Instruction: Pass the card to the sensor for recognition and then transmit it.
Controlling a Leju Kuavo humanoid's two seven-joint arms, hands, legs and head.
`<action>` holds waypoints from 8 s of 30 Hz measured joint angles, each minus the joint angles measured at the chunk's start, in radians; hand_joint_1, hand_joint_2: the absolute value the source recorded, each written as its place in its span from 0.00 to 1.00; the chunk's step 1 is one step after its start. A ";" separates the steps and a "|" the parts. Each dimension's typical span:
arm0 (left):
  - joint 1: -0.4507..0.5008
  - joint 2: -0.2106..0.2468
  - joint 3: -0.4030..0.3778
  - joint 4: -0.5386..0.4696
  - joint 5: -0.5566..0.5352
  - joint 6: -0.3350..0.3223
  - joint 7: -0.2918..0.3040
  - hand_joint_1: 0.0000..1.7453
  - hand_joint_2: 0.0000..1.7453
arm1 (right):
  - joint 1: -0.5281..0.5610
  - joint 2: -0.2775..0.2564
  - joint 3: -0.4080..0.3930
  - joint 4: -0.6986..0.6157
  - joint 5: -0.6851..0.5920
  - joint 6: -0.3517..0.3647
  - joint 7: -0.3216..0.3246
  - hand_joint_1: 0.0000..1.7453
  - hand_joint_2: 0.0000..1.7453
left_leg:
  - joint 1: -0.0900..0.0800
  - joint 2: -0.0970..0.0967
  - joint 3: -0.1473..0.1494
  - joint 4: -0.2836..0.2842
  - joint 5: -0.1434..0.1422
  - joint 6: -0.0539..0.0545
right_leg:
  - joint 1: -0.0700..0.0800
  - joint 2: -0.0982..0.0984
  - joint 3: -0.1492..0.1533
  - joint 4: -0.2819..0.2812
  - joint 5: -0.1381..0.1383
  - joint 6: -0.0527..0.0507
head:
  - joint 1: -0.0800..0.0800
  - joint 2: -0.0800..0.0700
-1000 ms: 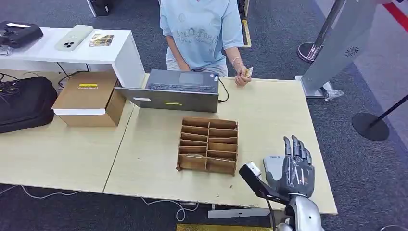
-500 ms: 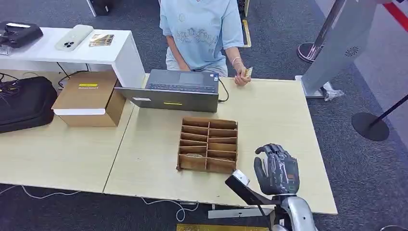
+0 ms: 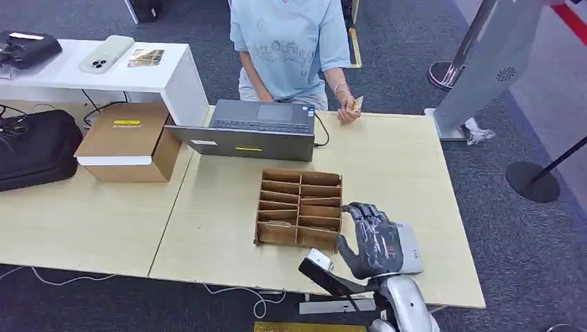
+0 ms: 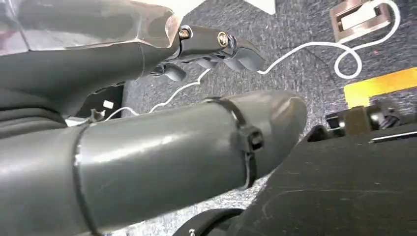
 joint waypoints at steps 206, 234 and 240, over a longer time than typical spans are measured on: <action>-0.048 -0.039 -0.001 0.000 -0.029 -0.076 -0.050 0.00 0.00 | -0.097 0.013 0.048 0.196 0.034 -0.233 -0.028 1.00 1.00 | 0.000 0.000 0.001 0.000 0.000 0.000 | 0.000 0.000 0.000 0.000 0.000 0.000 | 0.000 0.000; -0.059 -0.041 -0.003 0.000 -0.033 -0.088 -0.068 0.00 0.00 | -0.204 0.025 0.080 0.133 -0.010 -0.304 -0.091 1.00 1.00 | 0.000 0.000 0.001 0.000 0.001 0.000 | 0.000 0.000 0.000 0.000 0.001 0.000 | 0.000 0.000; -0.062 -0.042 -0.003 0.000 -0.032 -0.089 -0.074 0.00 0.00 | -0.284 0.017 0.108 0.151 -0.030 -0.319 -0.092 1.00 1.00 | 0.000 0.000 0.001 0.000 0.001 0.000 | 0.000 0.000 0.000 0.000 0.001 0.000 | 0.000 0.000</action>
